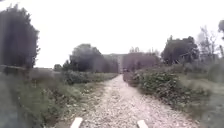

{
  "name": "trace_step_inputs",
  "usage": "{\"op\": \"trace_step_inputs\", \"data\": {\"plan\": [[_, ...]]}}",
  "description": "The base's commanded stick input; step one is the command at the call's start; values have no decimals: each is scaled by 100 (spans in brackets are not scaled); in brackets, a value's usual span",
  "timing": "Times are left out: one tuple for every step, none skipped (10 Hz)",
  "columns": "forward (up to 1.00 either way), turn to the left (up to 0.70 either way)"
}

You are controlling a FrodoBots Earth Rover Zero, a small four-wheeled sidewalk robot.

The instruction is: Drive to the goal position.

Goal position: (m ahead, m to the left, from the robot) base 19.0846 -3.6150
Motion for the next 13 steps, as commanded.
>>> {"op": "trace_step_inputs", "data": {"plan": [[70,0],[70,0],[70,0],[70,0],[70,0],[70,-3],[70,-35],[70,-14],[70,0],[70,0],[70,0],[70,0],[70,0]]}}
